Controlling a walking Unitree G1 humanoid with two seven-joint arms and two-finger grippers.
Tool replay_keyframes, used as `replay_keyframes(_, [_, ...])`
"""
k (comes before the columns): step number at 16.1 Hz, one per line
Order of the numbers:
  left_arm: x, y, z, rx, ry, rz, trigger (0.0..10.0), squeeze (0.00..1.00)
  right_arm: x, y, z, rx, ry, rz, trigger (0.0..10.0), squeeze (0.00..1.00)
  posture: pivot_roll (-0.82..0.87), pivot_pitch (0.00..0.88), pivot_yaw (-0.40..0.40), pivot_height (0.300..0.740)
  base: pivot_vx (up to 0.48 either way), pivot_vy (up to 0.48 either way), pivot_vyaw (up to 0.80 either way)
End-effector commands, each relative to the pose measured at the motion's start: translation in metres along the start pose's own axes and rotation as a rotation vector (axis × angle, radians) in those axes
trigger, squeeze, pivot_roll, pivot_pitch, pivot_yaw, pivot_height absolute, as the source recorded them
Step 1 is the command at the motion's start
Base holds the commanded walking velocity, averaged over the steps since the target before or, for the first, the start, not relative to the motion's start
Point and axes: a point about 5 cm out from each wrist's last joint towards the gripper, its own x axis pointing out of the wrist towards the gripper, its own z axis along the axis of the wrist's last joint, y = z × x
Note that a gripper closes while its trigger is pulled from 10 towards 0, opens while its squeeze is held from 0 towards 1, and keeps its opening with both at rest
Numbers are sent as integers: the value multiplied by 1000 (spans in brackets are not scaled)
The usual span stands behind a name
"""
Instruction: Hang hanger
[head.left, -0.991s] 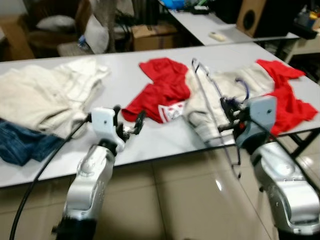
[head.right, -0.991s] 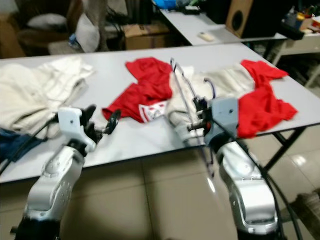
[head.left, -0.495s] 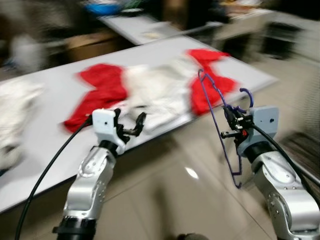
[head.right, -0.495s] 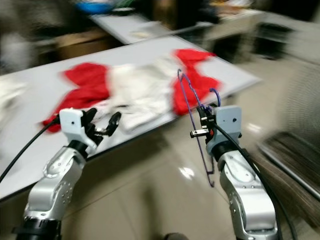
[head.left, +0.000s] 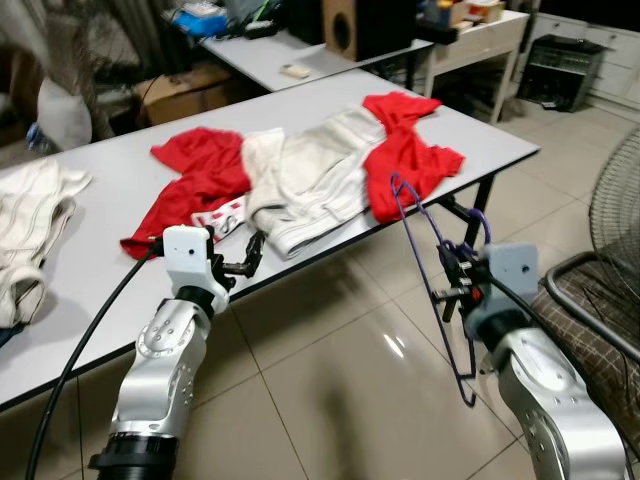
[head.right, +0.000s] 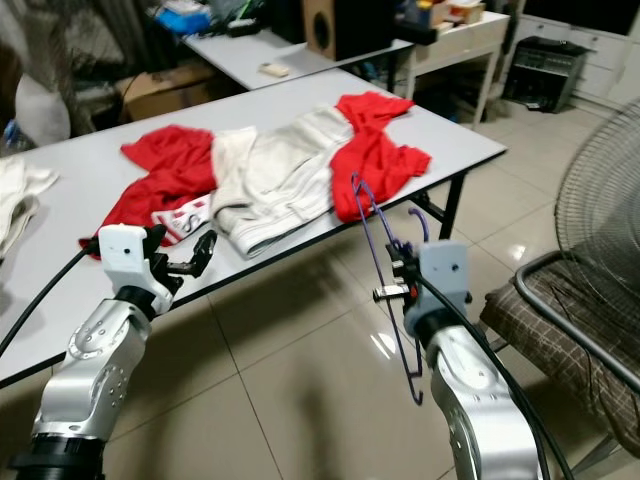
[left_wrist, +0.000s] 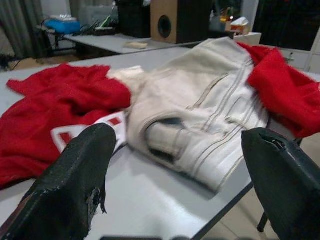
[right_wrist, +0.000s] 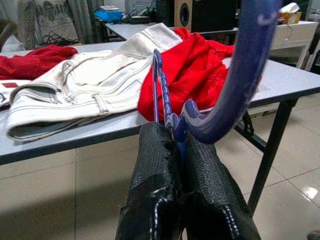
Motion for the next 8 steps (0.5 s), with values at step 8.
replay_keyframes(8, [6,-5,1,20,7,-52,10000,0,1,1,11,22,-75,-3,10000,0,-173,0,109,740,0,452,0])
